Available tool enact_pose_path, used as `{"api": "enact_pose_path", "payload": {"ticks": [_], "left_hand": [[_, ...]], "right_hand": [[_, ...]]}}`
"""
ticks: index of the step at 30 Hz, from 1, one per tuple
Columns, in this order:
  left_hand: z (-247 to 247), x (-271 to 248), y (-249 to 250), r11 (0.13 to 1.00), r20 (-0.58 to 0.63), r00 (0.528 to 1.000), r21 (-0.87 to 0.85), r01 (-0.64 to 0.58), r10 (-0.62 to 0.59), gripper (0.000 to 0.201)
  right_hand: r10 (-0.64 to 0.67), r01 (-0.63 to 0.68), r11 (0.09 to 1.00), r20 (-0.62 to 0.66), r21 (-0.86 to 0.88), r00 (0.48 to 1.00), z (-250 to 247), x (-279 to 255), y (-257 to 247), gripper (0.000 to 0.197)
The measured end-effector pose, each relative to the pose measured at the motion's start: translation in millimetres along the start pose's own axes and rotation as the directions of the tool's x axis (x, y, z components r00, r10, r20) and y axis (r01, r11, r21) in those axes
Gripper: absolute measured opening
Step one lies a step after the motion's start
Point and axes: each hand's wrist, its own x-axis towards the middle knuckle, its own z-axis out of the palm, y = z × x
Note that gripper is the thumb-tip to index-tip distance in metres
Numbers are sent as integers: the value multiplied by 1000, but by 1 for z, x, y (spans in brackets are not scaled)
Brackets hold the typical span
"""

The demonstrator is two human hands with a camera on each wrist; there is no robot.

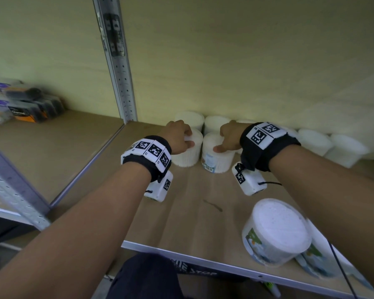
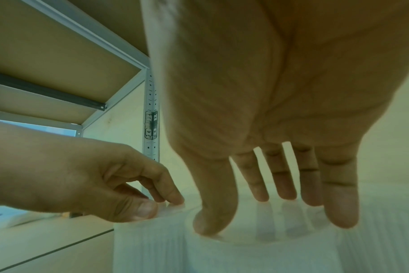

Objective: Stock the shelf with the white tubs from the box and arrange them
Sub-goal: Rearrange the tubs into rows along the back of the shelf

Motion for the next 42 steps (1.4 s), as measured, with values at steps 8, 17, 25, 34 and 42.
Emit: {"api": "enact_pose_path", "payload": {"ticks": [8,17,25,34,42], "left_hand": [[1,0,0,1000,-3,1000,-9,-1,1,47],[0,-2,1,1000,3,1000,-5,5,-4,46],[-1,-3,2,1000,3,1000,5,0,0,45],[-1,-4,2,1000,-2,1000,-4,5,-5,46],[-1,-5,4,1000,-1,1000,13,6,-6,45]], "right_hand": [[-51,52,999,43,-11,998,-4,-2,2,64],[-17,16,999,-19,-39,1000,-6,-4,4,61],[7,-7,1000,15,-12,1000,-3,-2,0,68],[-66,67,998,39,-21,997,-5,2,3,67],[-96,98,991,-30,88,995,-11,3,7,57]]}}
